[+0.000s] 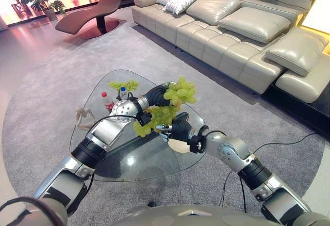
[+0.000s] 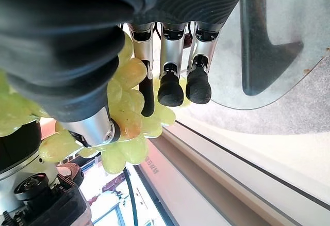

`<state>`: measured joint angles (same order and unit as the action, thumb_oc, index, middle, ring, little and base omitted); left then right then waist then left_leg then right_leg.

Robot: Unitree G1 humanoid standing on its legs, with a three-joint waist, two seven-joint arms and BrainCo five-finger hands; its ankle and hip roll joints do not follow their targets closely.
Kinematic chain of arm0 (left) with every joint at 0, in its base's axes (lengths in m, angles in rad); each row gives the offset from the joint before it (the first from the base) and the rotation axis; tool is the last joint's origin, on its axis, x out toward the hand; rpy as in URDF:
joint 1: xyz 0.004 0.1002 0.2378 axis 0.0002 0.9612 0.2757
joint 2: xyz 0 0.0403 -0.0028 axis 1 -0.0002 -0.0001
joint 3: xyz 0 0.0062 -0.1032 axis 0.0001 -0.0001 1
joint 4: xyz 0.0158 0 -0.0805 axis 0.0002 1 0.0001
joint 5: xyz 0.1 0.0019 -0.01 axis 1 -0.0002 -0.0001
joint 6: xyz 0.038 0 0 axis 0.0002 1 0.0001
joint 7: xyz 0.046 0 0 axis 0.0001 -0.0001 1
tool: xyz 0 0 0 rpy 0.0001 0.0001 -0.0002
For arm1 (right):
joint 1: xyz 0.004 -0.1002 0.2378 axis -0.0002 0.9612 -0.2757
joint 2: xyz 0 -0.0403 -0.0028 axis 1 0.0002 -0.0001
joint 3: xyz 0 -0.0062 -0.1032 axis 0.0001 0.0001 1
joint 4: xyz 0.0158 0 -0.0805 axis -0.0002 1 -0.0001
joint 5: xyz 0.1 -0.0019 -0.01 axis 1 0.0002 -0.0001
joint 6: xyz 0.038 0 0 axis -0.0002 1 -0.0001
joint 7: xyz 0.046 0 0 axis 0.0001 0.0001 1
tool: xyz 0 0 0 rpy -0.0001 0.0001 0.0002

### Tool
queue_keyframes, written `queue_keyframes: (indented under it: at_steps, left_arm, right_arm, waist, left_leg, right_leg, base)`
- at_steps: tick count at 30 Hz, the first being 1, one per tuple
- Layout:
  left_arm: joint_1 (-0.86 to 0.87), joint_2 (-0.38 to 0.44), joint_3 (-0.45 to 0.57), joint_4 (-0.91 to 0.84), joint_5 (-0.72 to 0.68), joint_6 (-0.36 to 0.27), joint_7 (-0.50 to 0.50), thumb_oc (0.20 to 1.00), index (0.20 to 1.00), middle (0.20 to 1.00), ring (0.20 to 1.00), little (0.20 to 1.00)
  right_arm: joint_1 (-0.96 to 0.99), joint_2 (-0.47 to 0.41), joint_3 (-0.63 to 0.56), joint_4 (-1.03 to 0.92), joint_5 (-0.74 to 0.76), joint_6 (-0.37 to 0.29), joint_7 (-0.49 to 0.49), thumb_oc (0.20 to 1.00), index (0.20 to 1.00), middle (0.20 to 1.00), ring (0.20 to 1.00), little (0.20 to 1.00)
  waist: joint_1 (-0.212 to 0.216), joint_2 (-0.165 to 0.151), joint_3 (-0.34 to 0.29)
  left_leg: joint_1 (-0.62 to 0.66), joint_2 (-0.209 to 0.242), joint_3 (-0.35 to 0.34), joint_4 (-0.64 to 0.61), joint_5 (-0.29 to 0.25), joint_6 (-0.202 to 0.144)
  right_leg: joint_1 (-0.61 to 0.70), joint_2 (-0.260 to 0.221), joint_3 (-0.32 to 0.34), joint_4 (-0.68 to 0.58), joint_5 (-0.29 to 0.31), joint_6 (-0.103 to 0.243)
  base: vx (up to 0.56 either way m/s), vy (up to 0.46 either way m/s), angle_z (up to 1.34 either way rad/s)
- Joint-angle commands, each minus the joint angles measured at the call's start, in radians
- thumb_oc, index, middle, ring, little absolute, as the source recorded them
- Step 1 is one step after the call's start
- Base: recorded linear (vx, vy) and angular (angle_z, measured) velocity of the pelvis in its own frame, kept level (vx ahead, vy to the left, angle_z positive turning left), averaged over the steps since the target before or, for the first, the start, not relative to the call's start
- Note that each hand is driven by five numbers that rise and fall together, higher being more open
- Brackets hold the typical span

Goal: Pick up fruits into the plate

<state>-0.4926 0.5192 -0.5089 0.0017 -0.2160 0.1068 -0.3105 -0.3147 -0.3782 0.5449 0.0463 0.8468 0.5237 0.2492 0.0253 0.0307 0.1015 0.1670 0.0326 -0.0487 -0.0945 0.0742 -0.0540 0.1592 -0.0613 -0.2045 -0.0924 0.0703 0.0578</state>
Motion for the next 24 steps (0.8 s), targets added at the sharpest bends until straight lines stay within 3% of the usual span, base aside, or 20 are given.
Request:
queue_keyframes:
  at_steps: [1, 2, 3, 4, 8, 11, 15, 19, 24]
  left_arm:
    - [-0.088, -0.012, 0.026, -0.04, -0.076, -0.044, 0.01, 0.2, 0.2, 0.2, 0.2, 0.2]
    - [-0.082, -0.009, 0.033, -0.038, -0.083, -0.048, 0.002, 0.2, 0.2, 0.2, 0.2, 0.2]
    - [-0.073, -0.007, 0.04, -0.037, -0.09, -0.053, -0.007, 0.2, 0.2, 0.2, 0.2, 0.2]
    - [-0.065, -0.003, 0.047, -0.041, -0.098, -0.055, -0.015, 0.2, 0.2, 0.2, 0.2, 0.2]
    - [-0.044, 0.011, 0.066, -0.044, -0.111, -0.067, -0.045, 0.2, 0.2, 0.2, 0.2, 0.2]
    - [-0.031, 0.029, 0.091, -0.039, -0.137, -0.084, -0.074, 0.2, 0.2, 0.2, 0.2, 0.2]
    - [-0.018, 0.052, 0.12, -0.056, -0.183, -0.082, -0.098, 0.2, 0.2, 0.2, 0.2, 0.2]
    - [-0.037, 0.073, 0.125, -0.072, -0.225, -0.073, -0.097, 0.2, 0.2, 0.2, 0.2, 0.2]
    - [-0.054, 0.074, 0.126, -0.084, -0.264, -0.067, -0.103, 0.2, 0.2, 0.2, 0.2, 0.2]
  right_arm:
    - [-0.088, 0.056, -0.076, -0.096, 0.039, -0.106, 0.035, 0.2, 0.2, 0.2, 0.2, 0.2]
    - [-0.08, 0.05, -0.085, -0.091, 0.02, -0.125, 0.043, 0.2, 0.2, 0.2, 0.2, 0.2]
    - [-0.069, 0.042, -0.098, -0.082, -0.025, -0.158, 0.061, 0.893, 0.893, 0.893, 0.893, 0.893]
    - [-0.062, 0.033, -0.107, -0.078, -0.057, -0.182, 0.068, 1.0, 1.0, 1.0, 1.0, 1.0]
    - [-0.035, 0.012, -0.133, -0.014, -0.164, -0.298, 0.085, 1.0, 1.0, 1.0, 1.0, 1.0]
    - [0.016, 0.012, -0.148, 0.106, -0.226, -0.458, 0.129, 1.0, 1.0, 1.0, 1.0, 1.0]
    - [0.07, 0.014, -0.166, 0.176, -0.283, -0.582, 0.124, 1.0, 1.0, 1.0, 1.0, 1.0]
    - [0.072, -0.003, -0.186, 0.218, -0.308, -0.63, 0.094, 1.0, 1.0, 1.0, 1.0, 1.0]
    - [0.069, -0.005, -0.208, 0.244, -0.302, -0.64, 0.095, 1.0, 1.0, 1.0, 1.0, 1.0]
  waist:
    - [0.005, -0.04, 0.003]
    - [0.005, -0.04, 0.003]
    - [0.003, -0.039, 0.004]
    - [0.002, -0.038, 0.003]
    - [0.0, -0.031, 0.002]
    - [0.001, -0.021, 0.001]
    - [0.003, -0.009, -0.003]
    - [0.003, 0.001, -0.003]
    - [0.005, 0.009, -0.001]
  left_leg:
    - [0.053, -0.062, 0.075, 0.016, -0.148, 0.037]
    - [0.054, -0.063, 0.074, 0.015, -0.149, 0.038]
    - [0.055, -0.062, 0.076, 0.016, -0.149, 0.038]
    - [0.055, -0.062, 0.076, 0.016, -0.149, 0.038]
    - [0.064, -0.06, 0.078, 0.015, -0.159, 0.038]
    - [0.063, -0.059, 0.077, 0.014, -0.159, 0.038]
    - [0.062, -0.059, 0.074, 0.013, -0.16, 0.038]
    - [0.059, -0.059, 0.066, 0.015, -0.159, 0.035]
    - [0.057, -0.06, 0.052, 0.015, -0.159, 0.034]
  right_leg:
    - [0.052, -0.018, 0.04, 0.022, -0.088, 0.035]
    - [0.051, -0.017, 0.04, 0.022, -0.088, 0.036]
    - [0.052, -0.018, 0.041, 0.022, -0.088, 0.036]
    - [0.052, -0.019, 0.041, 0.023, -0.088, 0.037]
    - [0.06, -0.019, 0.041, 0.02, -0.095, 0.038]
    - [0.06, -0.022, 0.035, 0.019, -0.094, 0.038]
    - [0.061, -0.029, 0.023, 0.018, -0.094, 0.042]
    - [0.06, -0.034, 0.013, 0.019, -0.095, 0.043]
    - [0.061, -0.037, 0.005, 0.021, -0.096, 0.041]
  base:
    - [0.0, 0.0, 0.0]
    - [0.0, 0.0, 0.0]
    - [0.0, 0.0, 0.0]
    - [0.0, 0.0, 0.0]
    - [0.03, -0.001, -0.01]
    - [0.0, 0.0, 0.0]
    - [0.0, 0.0, 0.0]
    - [0.0, 0.003, 0.01]
    - [-0.01, 0.004, 0.05]
